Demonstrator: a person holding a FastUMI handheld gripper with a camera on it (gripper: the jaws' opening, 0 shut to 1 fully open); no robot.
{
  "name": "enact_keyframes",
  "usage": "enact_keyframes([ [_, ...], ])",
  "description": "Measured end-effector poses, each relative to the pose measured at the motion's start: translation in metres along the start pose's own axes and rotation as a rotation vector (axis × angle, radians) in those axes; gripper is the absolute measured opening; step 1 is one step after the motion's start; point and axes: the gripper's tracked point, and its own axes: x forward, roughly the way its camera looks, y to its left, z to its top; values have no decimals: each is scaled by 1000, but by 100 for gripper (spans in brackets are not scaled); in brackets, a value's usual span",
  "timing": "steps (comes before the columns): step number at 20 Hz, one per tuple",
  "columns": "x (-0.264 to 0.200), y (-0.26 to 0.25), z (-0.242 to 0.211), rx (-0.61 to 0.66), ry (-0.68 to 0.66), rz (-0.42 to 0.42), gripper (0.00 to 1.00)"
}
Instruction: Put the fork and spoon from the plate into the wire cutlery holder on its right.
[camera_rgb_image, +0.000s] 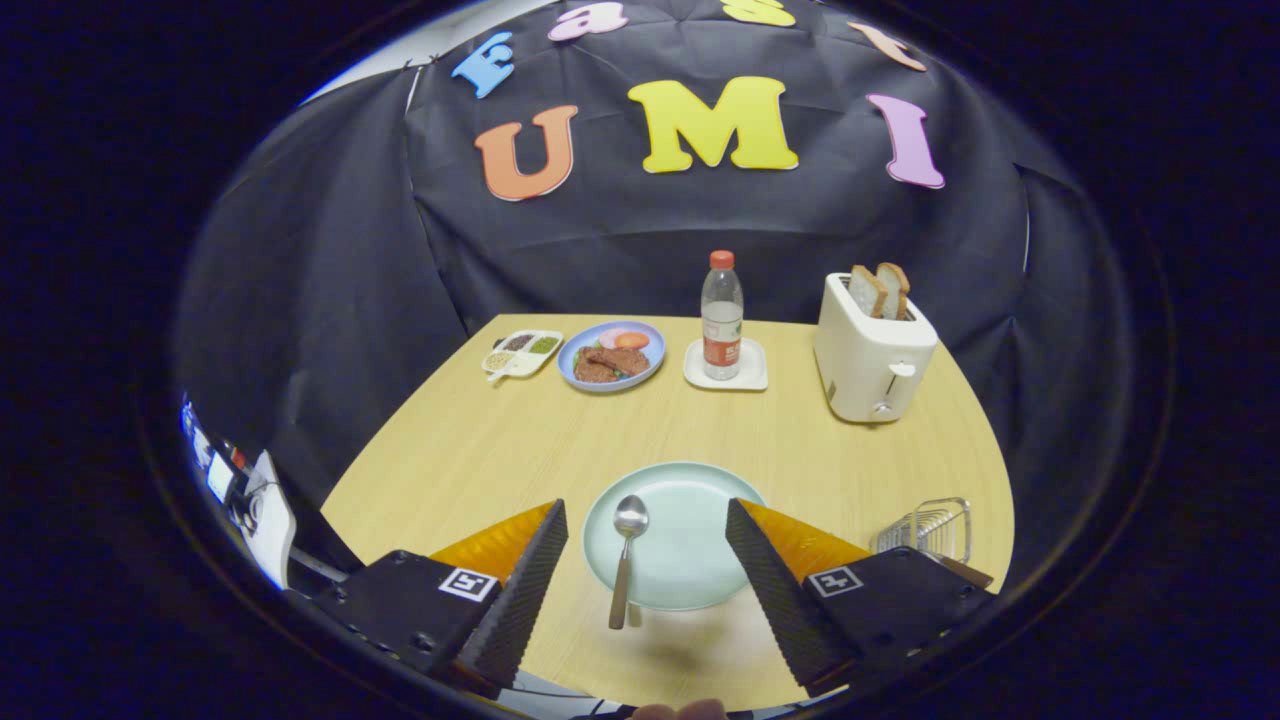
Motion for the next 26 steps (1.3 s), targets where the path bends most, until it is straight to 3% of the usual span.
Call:
enact_keyframes([
  [13, 106, 9, -86, -78, 138, -47, 97],
  [17, 125, 5, -104, -75, 191, -62, 92],
  [21, 133, 7, -118, -49, 250, -55, 54],
  [23, 135, 7, -118, -50, 259, -57, 49],
  [24, 137, 6, -120, -47, 268, -62, 29],
  [25, 137, 6, -121, -41, 281, -60, 17],
  [26, 131, 8, -122, -33, 298, -44, 14],
])
